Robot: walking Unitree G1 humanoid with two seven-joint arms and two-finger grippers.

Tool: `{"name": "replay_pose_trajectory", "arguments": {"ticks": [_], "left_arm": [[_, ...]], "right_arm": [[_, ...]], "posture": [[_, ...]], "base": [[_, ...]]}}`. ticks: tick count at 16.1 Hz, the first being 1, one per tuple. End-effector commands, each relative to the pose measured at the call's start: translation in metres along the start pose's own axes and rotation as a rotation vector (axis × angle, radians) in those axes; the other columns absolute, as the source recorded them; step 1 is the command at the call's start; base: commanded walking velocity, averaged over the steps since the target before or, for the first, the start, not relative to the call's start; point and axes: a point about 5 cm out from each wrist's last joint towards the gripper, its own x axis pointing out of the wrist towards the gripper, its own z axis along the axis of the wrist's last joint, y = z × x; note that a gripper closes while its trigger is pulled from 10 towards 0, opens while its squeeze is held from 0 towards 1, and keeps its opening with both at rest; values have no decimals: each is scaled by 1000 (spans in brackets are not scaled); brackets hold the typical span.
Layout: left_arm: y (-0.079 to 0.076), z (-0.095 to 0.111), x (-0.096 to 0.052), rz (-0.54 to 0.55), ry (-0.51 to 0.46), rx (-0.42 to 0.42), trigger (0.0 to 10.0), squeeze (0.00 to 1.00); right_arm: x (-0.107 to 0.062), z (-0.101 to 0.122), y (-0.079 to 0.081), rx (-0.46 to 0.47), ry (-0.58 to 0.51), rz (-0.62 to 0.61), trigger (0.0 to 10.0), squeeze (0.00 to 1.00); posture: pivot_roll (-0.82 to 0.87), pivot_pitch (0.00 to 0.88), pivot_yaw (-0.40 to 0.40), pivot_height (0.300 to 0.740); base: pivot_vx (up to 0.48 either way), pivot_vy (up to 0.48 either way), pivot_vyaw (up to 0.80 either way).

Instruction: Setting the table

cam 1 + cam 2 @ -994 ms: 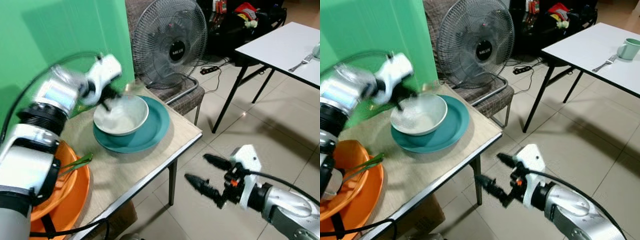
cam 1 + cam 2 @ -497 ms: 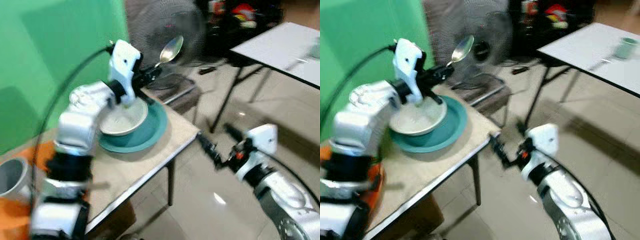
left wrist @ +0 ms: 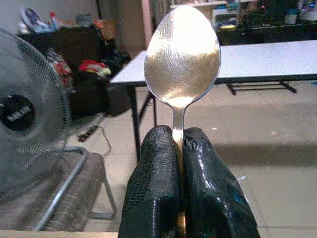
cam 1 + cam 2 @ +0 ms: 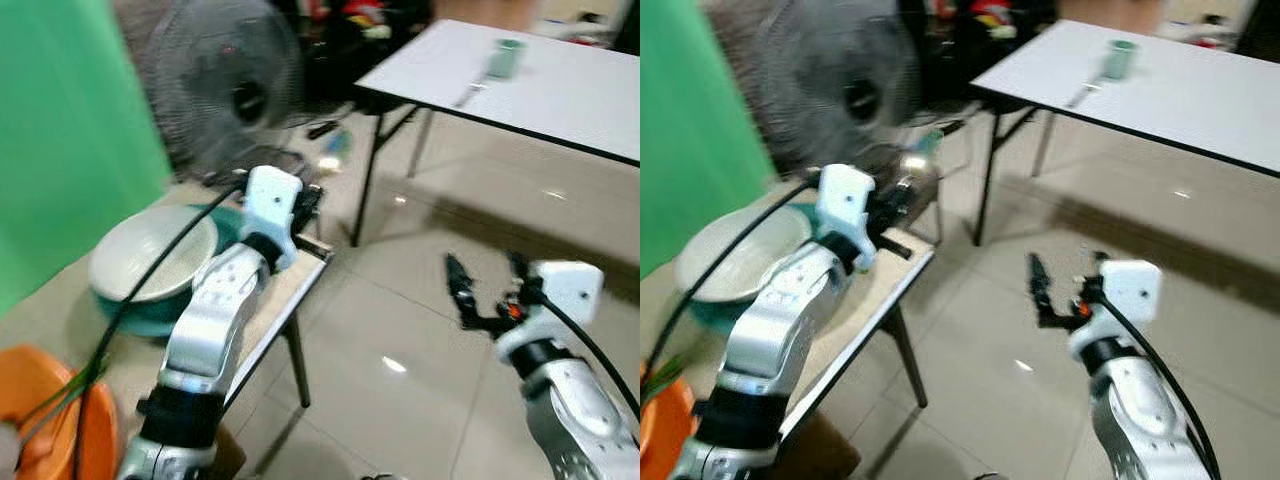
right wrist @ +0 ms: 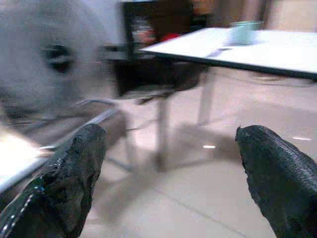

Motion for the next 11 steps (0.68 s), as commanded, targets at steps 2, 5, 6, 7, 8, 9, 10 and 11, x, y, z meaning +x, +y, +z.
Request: {"name": "replay_pose_trajectory", "arguments": {"ticks": [2,5,6,7,8,9,10,11], "left_arm": [[9,-5,-12,47,-27,117,10000,0],[14,-12,-20,93,-1,106,10000,0],[12,-12,-19,85,0,114,10000,0],[8,-13,-20,56,-4,109,10000,0],[3,-14,-21,44,-12,118,10000,0],[2,-14,-21,43,-12,119,10000,0],[1,-15,-21,32,-7,119,10000,0],[1,-15,-21,28,-9,120,10000,0]], "right_arm": [[-6,1,-8,-17,-11,-81,10000,0],[-11,-7,-20,-13,-18,-197,10000,0],[-12,-8,-18,4,-11,-192,10000,0],[-14,-9,-15,39,-6,-180,10000,0],[-16,-9,-11,51,-10,-163,10000,0],[-17,-10,-9,54,-12,-160,10000,0],[-19,-11,-5,61,-12,-146,10000,0],[-19,-11,-4,64,-11,-142,10000,0]], "posture": [[-68,0,59,740],[-83,0,79,740],[-85,0,82,740],[-87,0,83,740],[-92,0,87,740],[-93,0,86,740],[-94,0,88,740],[-95,0,89,740]], "base": [[0,0,-800],[0,0,-800],[0,0,-800],[0,0,-800],[0,0,-800],[0,0,-800],[0,0,-800],[240,0,-800]]}}
